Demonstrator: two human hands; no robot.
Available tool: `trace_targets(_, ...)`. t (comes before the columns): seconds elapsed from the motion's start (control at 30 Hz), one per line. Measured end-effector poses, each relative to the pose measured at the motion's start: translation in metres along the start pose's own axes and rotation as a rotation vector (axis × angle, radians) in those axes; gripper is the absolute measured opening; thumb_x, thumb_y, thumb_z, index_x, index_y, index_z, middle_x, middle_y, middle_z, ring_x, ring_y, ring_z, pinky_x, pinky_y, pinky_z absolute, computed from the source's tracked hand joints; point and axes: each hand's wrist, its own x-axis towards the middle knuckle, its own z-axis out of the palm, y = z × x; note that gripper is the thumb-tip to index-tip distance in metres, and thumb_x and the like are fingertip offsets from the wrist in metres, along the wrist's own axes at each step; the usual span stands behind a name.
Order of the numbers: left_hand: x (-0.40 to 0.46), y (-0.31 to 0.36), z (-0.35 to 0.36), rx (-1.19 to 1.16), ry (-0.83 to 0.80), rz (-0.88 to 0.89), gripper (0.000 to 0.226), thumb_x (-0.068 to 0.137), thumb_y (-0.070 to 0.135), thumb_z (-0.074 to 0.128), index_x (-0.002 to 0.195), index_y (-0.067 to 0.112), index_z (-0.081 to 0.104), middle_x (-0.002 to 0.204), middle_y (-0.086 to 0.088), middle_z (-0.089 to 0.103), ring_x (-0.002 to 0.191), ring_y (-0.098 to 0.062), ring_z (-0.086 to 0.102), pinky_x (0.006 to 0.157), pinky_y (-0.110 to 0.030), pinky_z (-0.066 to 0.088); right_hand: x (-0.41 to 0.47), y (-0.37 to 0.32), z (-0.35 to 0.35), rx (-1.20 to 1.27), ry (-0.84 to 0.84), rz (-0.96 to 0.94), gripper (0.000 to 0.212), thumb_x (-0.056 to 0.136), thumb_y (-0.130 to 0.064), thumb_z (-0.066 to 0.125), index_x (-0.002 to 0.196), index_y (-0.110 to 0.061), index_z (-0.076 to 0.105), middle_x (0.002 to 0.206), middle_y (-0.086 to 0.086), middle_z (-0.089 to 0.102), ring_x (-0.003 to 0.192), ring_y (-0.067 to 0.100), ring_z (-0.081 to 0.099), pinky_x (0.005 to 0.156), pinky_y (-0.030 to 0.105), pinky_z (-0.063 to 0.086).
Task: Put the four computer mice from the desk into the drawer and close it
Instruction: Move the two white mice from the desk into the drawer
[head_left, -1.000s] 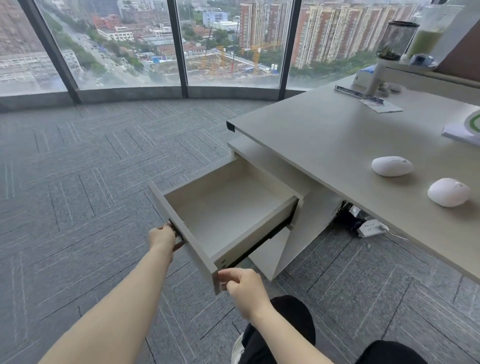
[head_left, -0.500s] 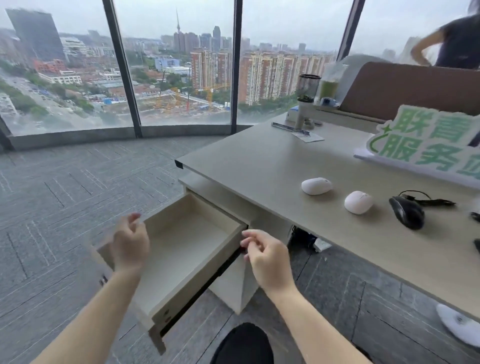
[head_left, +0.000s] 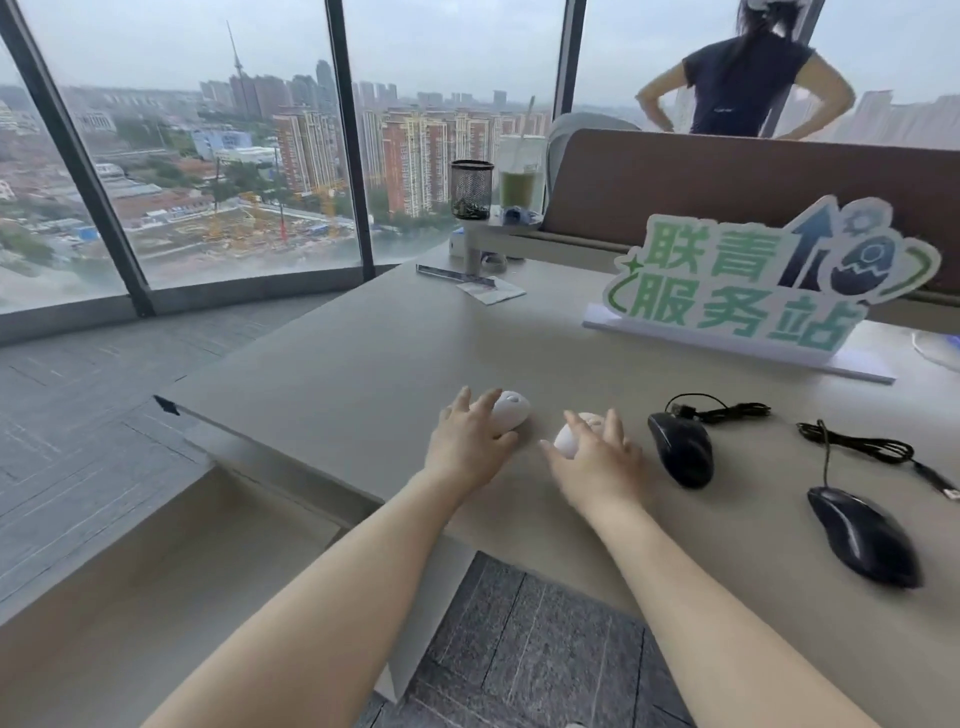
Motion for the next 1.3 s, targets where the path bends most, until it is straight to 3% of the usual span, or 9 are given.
trace_targets(0.1,0.017,-0.004,0.014,0.114,0.036,0.021,0.061,0.085,0.045,0.055,0.142,0.036,0.038,0.154,-0.008,0.035,0.137,-0.032,0.035,0.109,-0.039,0.031,0.006,-0.002,0.006,-0.082,0.049,-0.019,0.053,0.088,-0.057,0.049,0.137,-0.036,0.047,0.155,0.013,0.026,0.127,0.040,0.038,0.108,0.044,0.030)
trace_targets(0.2,0.017,-0.007,0.018,0.094,0.142,0.050,0.050,0.085,0.044,0.057,0.133,0.033,0.049,0.133,-0.008,0.053,0.123,-0.032,0.048,0.099,-0.038,0.039,0.004,-0.004,0.002,-0.081,0.088,-0.058,0.031,0.090,-0.032,0.051,0.120,-0.026,0.055,0.136,0.012,0.043,0.113,0.040,0.043,0.098,0.041,0.036)
trace_targets(0.37,-0.011,-0.030,-0.009,-0.210,0.324,-0.023,0.044,0.083,0.030,0.059,0.125,0.023,0.050,0.119,-0.013,0.050,0.109,-0.034,0.054,0.086,-0.038,0.046,-0.015,-0.018,0.000,0.114,0.134,-0.224,0.047,0.081,-0.015,0.053,0.127,-0.022,0.052,0.134,0.011,0.049,0.111,0.038,0.043,0.098,0.041,0.033)
trace_targets(0.47,-0.040,-0.072,-0.051,-0.312,0.532,-0.107,0.046,0.082,0.028,0.062,0.125,0.020,0.048,0.116,-0.011,0.048,0.095,-0.029,0.055,0.076,-0.033,0.043,-0.043,-0.069,0.008,0.271,0.176,-0.430,0.054,0.081,-0.020,0.053,0.134,-0.024,0.050,0.142,0.012,0.049,0.125,0.037,0.044,0.101,0.034,0.029)
trace_targets(0.57,-0.071,-0.132,-0.092,-0.299,0.649,-0.251,0.048,0.083,0.028,0.061,0.126,0.016,0.046,0.115,-0.010,0.048,0.099,-0.028,0.051,0.081,-0.036,0.044,-0.079,-0.133,0.031,0.390,0.091,-0.632,0.055,0.086,-0.019,0.058,0.139,-0.026,0.047,0.147,0.008,0.046,0.134,0.030,0.040,0.102,0.026,0.027)
trace_targets(0.77,-0.130,-0.257,-0.115,-0.162,0.497,-0.622,0.050,0.084,0.020,0.057,0.130,0.005,0.044,0.126,-0.025,0.049,0.114,-0.040,0.046,0.094,-0.043,0.039,-0.124,-0.216,0.133,0.466,-0.279,-0.644,0.060,0.088,-0.027,0.062,0.144,-0.028,0.040,0.146,0.003,0.043,0.130,0.027,0.041,0.108,0.035,0.037)
trace_targets(0.97,-0.143,-0.326,-0.087,-0.181,0.327,-0.821,0.046,0.076,0.036,0.068,0.113,0.018,0.048,0.114,-0.010,0.051,0.089,-0.032,0.059,0.078,-0.037,0.049,-0.114,-0.248,0.233,0.120,-0.557,-0.478,0.061,0.086,-0.029,0.064,0.139,-0.022,0.033,0.140,0.010,0.035,0.121,0.038,0.048,0.099,0.040,0.043)
trace_targets(1.1,-0.137,-0.338,-0.074,-0.089,0.329,-0.827,0.042,0.077,0.036,0.069,0.100,0.014,0.043,0.109,-0.010,0.050,0.094,-0.034,0.060,0.072,-0.036,0.045,-0.109,-0.248,0.258,-0.099,-0.571,-0.456,0.051,0.088,-0.021,0.062,0.130,-0.017,0.033,0.138,0.015,0.032,0.116,0.039,0.050,0.090,0.042,0.047)
trace_targets(1.3,-0.111,-0.377,-0.053,0.038,0.246,-0.806,0.036,0.082,0.030,0.067,0.105,0.009,0.050,0.116,-0.015,0.049,0.106,-0.039,0.053,0.084,-0.041,0.043,-0.087,-0.259,0.297,-0.316,-0.589,-0.420,0.043,0.090,-0.008,0.054,0.131,-0.010,0.041,0.138,0.017,0.035,0.122,0.035,0.047,0.092,0.043,0.049)
